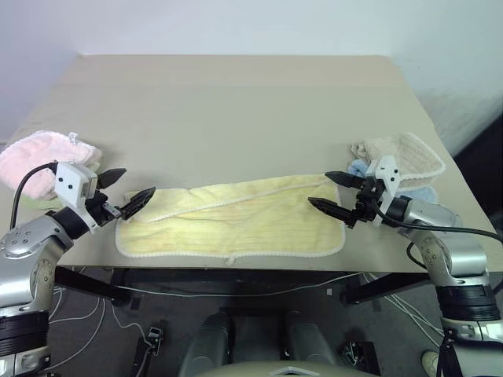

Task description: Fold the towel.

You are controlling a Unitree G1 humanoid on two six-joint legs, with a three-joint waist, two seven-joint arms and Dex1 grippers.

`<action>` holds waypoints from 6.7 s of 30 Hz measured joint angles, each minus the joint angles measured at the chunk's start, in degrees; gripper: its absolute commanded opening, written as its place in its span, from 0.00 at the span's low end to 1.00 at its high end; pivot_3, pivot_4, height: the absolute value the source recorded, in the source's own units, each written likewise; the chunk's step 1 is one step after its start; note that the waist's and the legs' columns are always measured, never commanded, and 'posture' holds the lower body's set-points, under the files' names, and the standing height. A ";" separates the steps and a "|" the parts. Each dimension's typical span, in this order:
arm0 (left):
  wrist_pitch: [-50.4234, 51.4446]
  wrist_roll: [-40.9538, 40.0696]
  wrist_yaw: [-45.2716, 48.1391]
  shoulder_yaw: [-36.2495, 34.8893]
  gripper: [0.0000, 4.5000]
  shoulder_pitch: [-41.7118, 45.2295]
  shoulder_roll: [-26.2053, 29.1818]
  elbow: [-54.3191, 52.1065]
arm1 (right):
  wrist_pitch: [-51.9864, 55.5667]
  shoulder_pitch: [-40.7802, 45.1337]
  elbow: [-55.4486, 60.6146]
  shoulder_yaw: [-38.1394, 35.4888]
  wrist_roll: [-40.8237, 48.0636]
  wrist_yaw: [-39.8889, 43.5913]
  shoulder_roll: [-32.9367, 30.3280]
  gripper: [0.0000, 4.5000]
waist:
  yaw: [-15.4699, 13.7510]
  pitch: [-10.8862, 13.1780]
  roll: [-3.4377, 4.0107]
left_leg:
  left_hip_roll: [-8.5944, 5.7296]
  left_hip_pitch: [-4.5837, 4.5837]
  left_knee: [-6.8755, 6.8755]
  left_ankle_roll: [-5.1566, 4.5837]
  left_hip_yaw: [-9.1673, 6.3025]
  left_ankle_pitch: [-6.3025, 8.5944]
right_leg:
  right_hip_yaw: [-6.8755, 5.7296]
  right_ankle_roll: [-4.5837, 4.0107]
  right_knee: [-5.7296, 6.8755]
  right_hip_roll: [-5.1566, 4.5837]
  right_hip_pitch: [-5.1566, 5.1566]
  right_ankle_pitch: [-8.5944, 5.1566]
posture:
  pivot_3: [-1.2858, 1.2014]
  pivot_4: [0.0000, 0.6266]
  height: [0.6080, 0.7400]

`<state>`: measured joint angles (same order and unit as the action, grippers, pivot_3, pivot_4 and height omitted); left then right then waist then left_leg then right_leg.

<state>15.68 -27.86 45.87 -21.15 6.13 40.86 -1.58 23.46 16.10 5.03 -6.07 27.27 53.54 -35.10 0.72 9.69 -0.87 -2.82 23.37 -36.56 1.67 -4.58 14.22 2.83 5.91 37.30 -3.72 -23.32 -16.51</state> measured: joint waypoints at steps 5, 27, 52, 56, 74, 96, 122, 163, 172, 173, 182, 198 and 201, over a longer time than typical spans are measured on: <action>0.05 0.49 -1.22 0.03 1.00 1.53 -0.16 1.62 | 0.07 -0.04 1.33 -0.01 0.59 -0.70 0.06 0.98 | 0.00 0.00 0.00 | 0.00 0.00 0.00 0.00 0.01 0.00 | 0.00 0.00 -0.01 0.00 0.00 0.00 | 0.52 0.24 1.00; -8.71 5.29 23.99 4.26 1.00 4.74 16.49 14.46 | -2.31 1.68 -1.69 1.84 -0.21 -2.69 4.77 0.98 | 0.06 0.02 0.02 | 0.05 0.01 0.08 0.00 0.04 0.00 | 0.00 -0.01 -0.05 0.01 -0.04 -0.01 | 0.52 0.24 1.00; -55.35 27.51 36.66 25.87 1.00 29.09 16.68 47.93 | -2.98 -4.64 2.99 2.23 -1.05 -7.32 6.83 0.98 | 0.20 0.03 0.05 | 0.04 0.02 0.01 -0.03 0.11 -0.01 | -0.04 0.01 0.05 0.23 -0.06 0.00 | 0.52 0.24 1.00; -59.34 29.69 35.97 27.77 1.00 29.99 16.18 51.15 | -2.89 -4.95 3.73 2.14 -0.94 -7.82 6.83 0.98 | 0.20 0.03 0.05 | 0.04 0.02 -0.03 -0.04 0.11 0.00 | -0.04 0.02 0.09 0.24 -0.05 -0.01 | 0.52 0.24 1.00; -57.23 27.95 31.26 27.10 0.01 29.19 14.90 52.43 | -0.62 -7.41 7.27 1.76 1.01 -9.44 6.85 0.99 | 0.26 0.03 0.05 | 0.07 0.06 -0.41 -0.16 0.07 0.07 | -0.08 0.05 0.28 0.27 0.02 -0.03 | 0.52 0.24 1.00; -38.42 18.56 23.72 17.66 0.00 18.95 14.66 35.99 | -11.13 3.19 -0.39 5.63 -14.33 -8.34 -2.29 1.00 | 0.25 0.03 0.06 | 0.07 0.05 -0.47 -0.17 0.11 0.08 | -0.06 0.05 0.31 0.24 0.00 -0.03 | 0.52 0.24 1.00; -33.59 17.20 15.22 14.71 0.00 11.39 12.09 27.70 | -52.80 21.86 -43.51 19.90 -47.99 -21.57 -6.48 0.48 | 0.40 0.04 0.07 | 0.07 0.05 -0.46 -0.16 0.23 0.07 | 0.04 0.04 0.41 0.24 -0.09 -0.03 | 0.52 0.24 1.00; -20.67 5.84 18.14 4.01 0.00 31.78 12.75 35.75 | -28.37 28.22 -22.29 0.87 -13.26 6.99 -17.73 0.01 | 0.78 0.14 0.13 | 0.10 0.15 -0.50 -0.19 0.23 0.09 | 0.05 0.07 0.59 0.15 -0.15 -0.05 | 0.52 0.24 1.00; -3.14 1.12 25.57 -1.36 0.00 -3.98 18.08 13.60 | -8.36 -3.63 2.66 -3.99 -1.08 15.92 -23.98 0.01 | -0.01 0.15 0.17 | 0.17 0.06 -0.51 -0.22 0.23 0.13 | 0.11 0.03 0.37 0.03 -0.02 -0.06 | 0.52 0.24 1.00; -2.25 1.05 25.87 -2.48 0.00 -5.90 18.29 12.69 | -6.99 -5.85 4.41 -4.81 -0.16 16.82 -24.82 0.01 | -0.08 0.15 0.18 | 0.17 0.06 -0.51 -0.22 0.22 0.14 | 0.10 0.03 0.34 0.02 0.00 -0.06 | 0.52 0.24 1.00; 2.55 0.21 28.99 -7.11 0.00 -12.86 21.10 8.60 | 0.35 -14.68 10.94 -9.87 5.66 24.13 -29.28 0.01 | -0.04 0.15 0.18 | 0.22 0.02 -0.43 -0.20 0.19 0.15 | 0.07 0.01 0.14 -0.01 0.11 -0.05 | 0.52 0.24 1.00; -15.14 17.41 14.74 11.44 0.00 18.90 13.69 31.94 | -15.53 15.23 -18.16 10.28 -14.91 16.96 -17.20 0.01 | 0.05 0.15 0.19 | 0.17 0.16 -0.50 -0.19 0.31 0.14 | 0.01 0.02 0.23 0.11 -0.13 0.01 | 0.52 0.24 1.00; -20.35 21.65 11.86 14.87 0.00 24.82 11.98 38.77 | -19.85 19.58 -24.69 12.00 -18.61 15.16 -14.69 0.01 | 0.08 0.15 0.19 | 0.13 0.17 -0.49 -0.20 0.33 0.14 | 0.01 0.02 0.25 0.17 -0.16 0.01 | 0.52 0.24 1.00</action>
<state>-4.68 -6.21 57.74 -6.28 30.95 52.85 37.19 3.61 35.68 -19.67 5.93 8.66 68.70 -49.78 0.80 9.84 -0.69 -2.69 23.54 -37.05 1.47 -4.25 14.36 2.84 5.93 37.55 -3.55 -23.48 -16.50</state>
